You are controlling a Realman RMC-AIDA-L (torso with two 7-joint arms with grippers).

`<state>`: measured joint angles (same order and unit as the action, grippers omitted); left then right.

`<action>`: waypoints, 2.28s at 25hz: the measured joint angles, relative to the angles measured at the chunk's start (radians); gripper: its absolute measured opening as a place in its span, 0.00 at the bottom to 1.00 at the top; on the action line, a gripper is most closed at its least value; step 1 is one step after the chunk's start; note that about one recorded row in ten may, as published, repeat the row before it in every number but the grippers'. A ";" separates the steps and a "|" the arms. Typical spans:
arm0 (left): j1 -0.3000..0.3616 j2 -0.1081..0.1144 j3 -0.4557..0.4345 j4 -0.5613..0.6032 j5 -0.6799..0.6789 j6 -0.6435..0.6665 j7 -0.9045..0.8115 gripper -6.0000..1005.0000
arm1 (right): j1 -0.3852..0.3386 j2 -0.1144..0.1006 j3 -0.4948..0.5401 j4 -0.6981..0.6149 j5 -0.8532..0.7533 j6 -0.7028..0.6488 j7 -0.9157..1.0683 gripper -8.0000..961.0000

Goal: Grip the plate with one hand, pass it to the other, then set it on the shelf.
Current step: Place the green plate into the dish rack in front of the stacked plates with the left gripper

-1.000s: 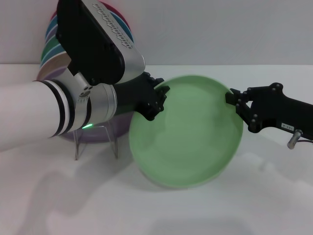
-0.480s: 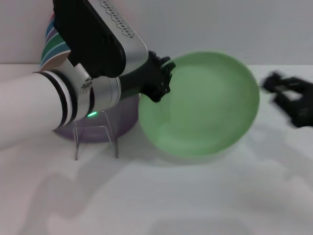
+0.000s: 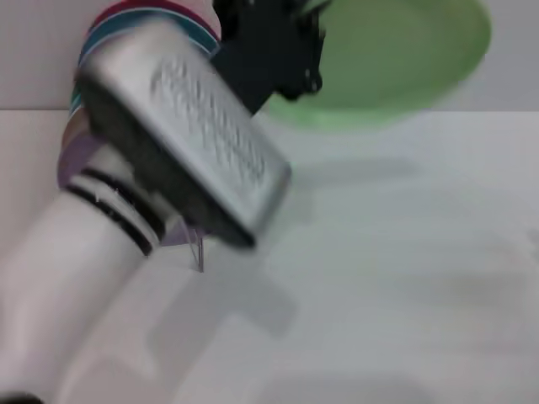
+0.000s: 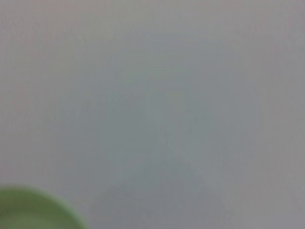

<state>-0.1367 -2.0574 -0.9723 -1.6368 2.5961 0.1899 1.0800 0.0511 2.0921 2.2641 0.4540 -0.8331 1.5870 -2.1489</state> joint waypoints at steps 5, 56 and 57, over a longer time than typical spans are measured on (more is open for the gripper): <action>-0.049 0.005 0.082 0.357 0.267 0.721 -0.129 0.07 | 0.005 -0.001 -0.007 -0.009 -0.005 -0.006 -0.008 0.76; -0.279 0.078 -0.046 1.548 0.294 1.536 -0.920 0.07 | 0.075 -0.012 -0.043 -0.051 -0.026 0.048 -0.009 0.76; -0.278 0.077 -0.045 1.552 0.294 1.534 -0.920 0.07 | 0.076 -0.012 -0.043 -0.051 -0.026 0.048 -0.009 0.76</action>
<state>-0.4149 -1.9807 -1.0172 -0.0851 2.8901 1.7236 0.1601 0.1269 2.0799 2.2216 0.4028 -0.8591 1.6352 -2.1582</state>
